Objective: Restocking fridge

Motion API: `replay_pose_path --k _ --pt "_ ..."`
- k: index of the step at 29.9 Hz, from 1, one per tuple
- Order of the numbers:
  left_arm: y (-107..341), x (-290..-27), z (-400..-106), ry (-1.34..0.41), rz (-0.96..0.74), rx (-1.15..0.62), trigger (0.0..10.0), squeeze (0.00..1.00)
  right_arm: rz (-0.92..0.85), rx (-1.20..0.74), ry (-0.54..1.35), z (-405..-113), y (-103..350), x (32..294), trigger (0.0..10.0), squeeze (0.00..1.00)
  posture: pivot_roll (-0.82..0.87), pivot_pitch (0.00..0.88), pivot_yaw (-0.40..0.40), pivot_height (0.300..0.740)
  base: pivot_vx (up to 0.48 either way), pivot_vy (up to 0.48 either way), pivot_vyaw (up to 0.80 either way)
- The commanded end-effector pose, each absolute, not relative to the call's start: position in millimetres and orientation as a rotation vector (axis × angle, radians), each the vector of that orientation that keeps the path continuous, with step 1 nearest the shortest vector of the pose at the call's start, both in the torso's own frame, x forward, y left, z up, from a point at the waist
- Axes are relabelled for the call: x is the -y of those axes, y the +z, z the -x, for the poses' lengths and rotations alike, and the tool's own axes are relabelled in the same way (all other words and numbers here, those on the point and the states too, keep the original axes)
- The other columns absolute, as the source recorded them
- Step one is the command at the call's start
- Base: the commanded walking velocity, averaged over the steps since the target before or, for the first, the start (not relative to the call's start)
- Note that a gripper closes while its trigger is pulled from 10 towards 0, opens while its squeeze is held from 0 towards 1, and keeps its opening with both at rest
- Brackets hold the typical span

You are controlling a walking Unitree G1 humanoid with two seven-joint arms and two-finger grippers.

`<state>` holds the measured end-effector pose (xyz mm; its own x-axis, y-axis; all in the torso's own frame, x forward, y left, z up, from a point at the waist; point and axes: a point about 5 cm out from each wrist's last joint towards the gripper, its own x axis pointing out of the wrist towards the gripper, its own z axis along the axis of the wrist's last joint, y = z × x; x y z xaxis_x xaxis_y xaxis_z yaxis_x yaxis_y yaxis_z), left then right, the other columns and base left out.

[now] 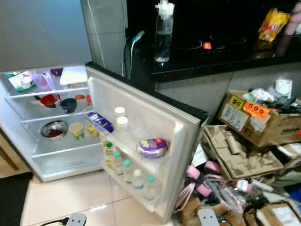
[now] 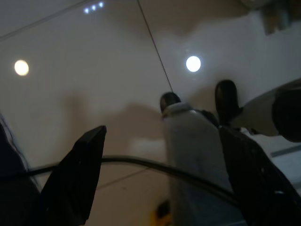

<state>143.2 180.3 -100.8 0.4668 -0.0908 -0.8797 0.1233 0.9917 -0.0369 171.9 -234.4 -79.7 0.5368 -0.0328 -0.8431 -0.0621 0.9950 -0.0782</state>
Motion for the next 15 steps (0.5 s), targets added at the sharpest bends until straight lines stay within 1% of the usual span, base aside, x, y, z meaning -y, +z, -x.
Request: replay_pose_path --k 1,2,3,6,9,10,12,15 --pt "-102 -184 -140 -0.121 -0.04 -1.092 10.0 0.0 0.081 -0.963 0.005 -180 -76 234 10.0 0.0 -0.15 0.0 -0.006 0.74 0.0 0.0 0.0" --pt "-102 -185 -140 -0.12 -0.039 -1.092 10.0 0.0 0.074 -0.912 -0.007 -193 -68 236 10.0 0.0 -0.15 0.0 -0.006 0.74 0.0 0.0 0.0" --pt "-102 -185 -140 -0.12 -0.039 -1.092 10.0 0.0 0.074 -0.912 -0.007 -193 -68 236 10.0 0.0 -0.15 0.0 -0.006 0.74 0.0 0.0 0.0" --pt "-101 -186 -140 -0.119 -0.038 -1.091 10.0 0.0 0.055 -0.801 -0.029 -220 -50 240 10.0 0.0 -0.15 0.0 -0.006 0.74 0.0 0.0 0.0" --pt "-101 -186 -140 -0.117 -0.036 -1.091 10.0 0.0 0.033 -0.631 -0.065 -258 -18 250 10.0 0.0 -0.15 0.0 -0.005 0.74 0.0 0.0 0.0" --pt "-101 -186 -140 -0.117 -0.036 -1.091 10.0 0.0 0.033 -0.631 -0.065 -258 -18 250 10.0 0.0 -0.15 0.0 -0.005 0.74 0.0 0.0 0.0" --pt "-101 -186 -140 -0.117 -0.035 -1.092 10.0 0.0 0.03 -0.51 -0.09 -284 9 258 10.0 0.0 -0.15 0.0 -0.006 0.74 0.0 0.0 0.0" --pt "-102 -187 -139 -0.117 -0.034 -1.094 10.0 0.0 0.027 -0.373 -0.113 -311 43 265 10.0 0.0 -0.15 0.0 -0.006 0.74 0.0 0.0 0.0"
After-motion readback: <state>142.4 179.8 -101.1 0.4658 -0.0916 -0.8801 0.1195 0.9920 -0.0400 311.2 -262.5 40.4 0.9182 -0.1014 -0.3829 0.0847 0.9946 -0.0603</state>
